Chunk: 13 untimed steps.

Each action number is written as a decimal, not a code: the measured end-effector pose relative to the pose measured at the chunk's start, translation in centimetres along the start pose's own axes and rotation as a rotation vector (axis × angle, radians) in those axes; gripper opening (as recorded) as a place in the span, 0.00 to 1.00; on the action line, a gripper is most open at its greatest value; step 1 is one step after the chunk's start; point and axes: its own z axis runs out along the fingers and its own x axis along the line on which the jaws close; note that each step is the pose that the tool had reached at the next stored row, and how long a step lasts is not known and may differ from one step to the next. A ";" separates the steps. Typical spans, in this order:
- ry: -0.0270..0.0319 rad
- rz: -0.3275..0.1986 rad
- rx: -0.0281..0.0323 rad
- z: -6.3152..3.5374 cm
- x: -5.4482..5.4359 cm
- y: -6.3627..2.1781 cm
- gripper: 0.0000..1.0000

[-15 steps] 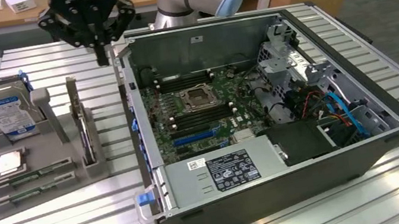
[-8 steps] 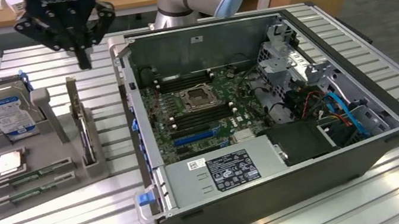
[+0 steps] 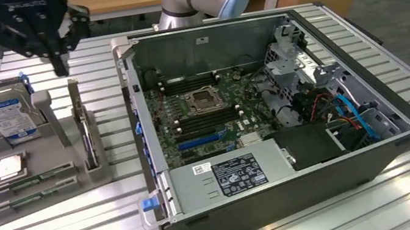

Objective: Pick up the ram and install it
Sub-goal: 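Reach for the ram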

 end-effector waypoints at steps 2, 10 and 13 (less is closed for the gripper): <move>0.0000 0.000 0.0000 -0.03 0.9 -0.06 0.10; 0.0000 0.000 0.0000 -0.12 4.5 -0.32 0.10; 0.0000 0.000 0.0000 -0.16 5.9 -0.42 0.10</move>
